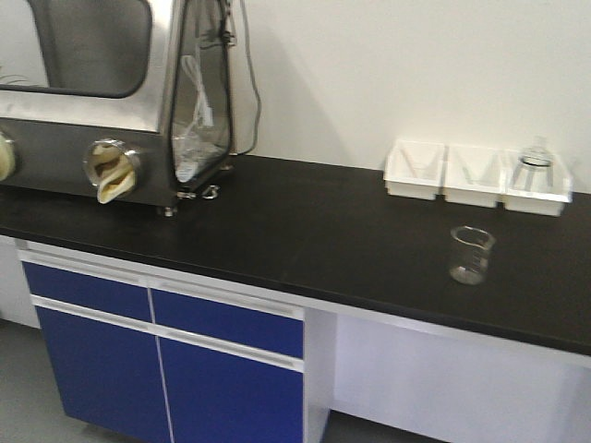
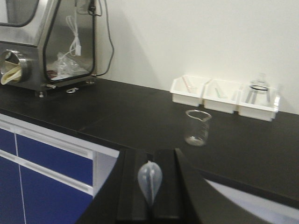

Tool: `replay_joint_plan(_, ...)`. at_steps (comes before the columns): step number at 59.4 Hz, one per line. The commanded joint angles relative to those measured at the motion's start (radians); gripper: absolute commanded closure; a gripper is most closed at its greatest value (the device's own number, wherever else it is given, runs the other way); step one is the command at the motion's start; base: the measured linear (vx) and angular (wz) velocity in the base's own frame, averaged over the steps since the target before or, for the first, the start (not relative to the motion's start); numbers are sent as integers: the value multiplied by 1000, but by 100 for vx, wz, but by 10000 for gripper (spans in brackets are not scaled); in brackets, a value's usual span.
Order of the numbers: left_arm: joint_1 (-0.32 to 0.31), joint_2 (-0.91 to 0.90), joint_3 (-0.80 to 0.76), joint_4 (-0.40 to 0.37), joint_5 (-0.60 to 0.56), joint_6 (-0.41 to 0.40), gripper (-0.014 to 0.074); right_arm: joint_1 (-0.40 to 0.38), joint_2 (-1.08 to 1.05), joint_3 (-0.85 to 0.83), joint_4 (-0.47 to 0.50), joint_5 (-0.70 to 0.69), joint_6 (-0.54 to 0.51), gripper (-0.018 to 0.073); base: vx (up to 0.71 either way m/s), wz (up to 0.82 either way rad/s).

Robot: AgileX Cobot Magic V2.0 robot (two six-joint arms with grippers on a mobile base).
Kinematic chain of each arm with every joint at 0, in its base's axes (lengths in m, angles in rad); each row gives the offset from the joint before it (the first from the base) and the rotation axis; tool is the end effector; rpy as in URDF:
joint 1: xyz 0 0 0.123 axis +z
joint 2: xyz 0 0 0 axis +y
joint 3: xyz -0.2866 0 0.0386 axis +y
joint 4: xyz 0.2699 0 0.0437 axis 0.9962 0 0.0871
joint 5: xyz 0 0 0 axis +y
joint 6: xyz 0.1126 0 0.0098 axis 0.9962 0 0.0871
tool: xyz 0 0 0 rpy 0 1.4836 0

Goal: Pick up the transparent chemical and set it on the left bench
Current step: 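Drive the base to the bench with white bins, holding the dropper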

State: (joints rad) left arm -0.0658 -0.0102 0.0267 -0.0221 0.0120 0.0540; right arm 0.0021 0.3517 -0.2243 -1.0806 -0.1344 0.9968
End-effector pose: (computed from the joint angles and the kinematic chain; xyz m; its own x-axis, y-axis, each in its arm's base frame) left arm 0.0962 -0.0064 0.2045 0.0606 0.0280 -0.9978 0.0641 0.9974 0.0319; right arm 0.1297 0.0136 0.2696 0.0329 -0.0793 -0.9963 -0.1180 0.9896 -0.0827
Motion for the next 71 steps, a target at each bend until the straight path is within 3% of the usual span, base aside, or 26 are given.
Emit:
replay_joint_plan(1,-2,-19,16,-1,-78,-8,600,-4,6,-29,-2,-34,-1,562,38,39)
replay_joint_plan(20,-2,-19,16,-1,-78,-8,600,-4,6,-29,-2,-35,-1,562,42,4)
replay_joint_plan(71,-2,-19,16,-1,-78,-8,600,-4,6,-29,-2,-35,-1,562,41,-31)
